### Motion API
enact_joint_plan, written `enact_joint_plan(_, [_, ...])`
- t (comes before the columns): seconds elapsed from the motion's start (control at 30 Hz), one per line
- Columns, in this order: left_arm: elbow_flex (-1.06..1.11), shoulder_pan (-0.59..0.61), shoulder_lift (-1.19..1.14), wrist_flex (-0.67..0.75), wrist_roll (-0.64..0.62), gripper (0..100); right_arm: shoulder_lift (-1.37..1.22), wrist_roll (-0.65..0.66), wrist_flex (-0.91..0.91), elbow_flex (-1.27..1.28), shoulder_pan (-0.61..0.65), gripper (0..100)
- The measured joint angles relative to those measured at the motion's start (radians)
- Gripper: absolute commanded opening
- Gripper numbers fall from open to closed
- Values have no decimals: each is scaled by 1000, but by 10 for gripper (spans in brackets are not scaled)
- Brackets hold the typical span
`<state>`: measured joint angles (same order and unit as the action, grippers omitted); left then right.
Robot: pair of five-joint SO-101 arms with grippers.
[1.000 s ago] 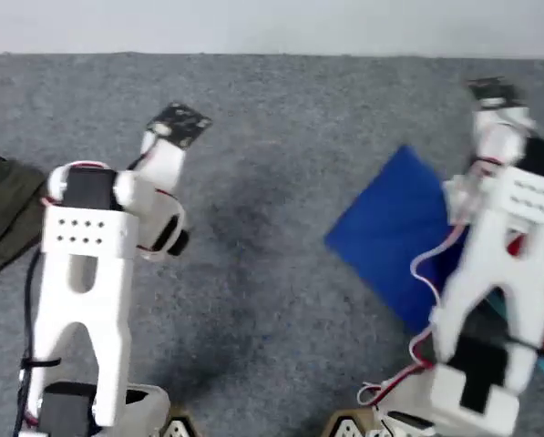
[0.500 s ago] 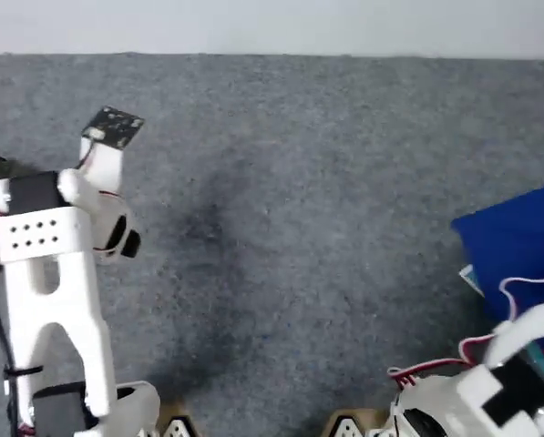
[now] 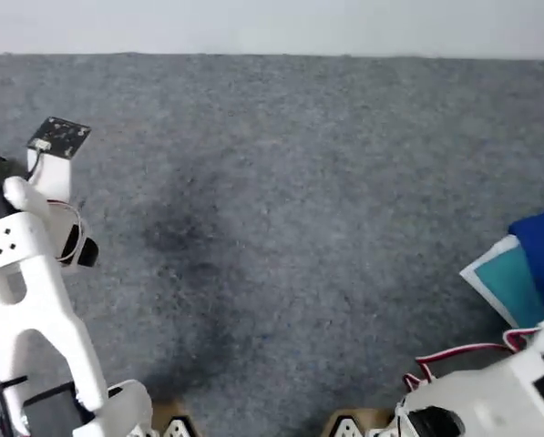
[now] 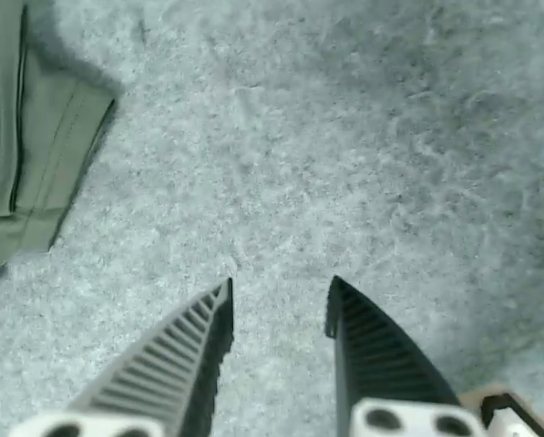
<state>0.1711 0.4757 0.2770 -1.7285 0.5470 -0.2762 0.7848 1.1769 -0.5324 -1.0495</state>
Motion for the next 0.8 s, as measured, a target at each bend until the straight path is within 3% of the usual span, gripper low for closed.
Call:
enact_joint_plan(0.17, [0,12,0,0,2,160,-135,-2,0,-15,5,13])
enact_joint_plan(0.4, [0,12,0,0,3,160,-334,-3,-71,-15,12,206])
enact_joint_plan(0.6, [0,12,0,0,3,160,-336,-11,-54,-31,9,229])
enact_joint_plan(0.8, [0,12,0,0,3,162,-178,-190,81,-55,97,229])
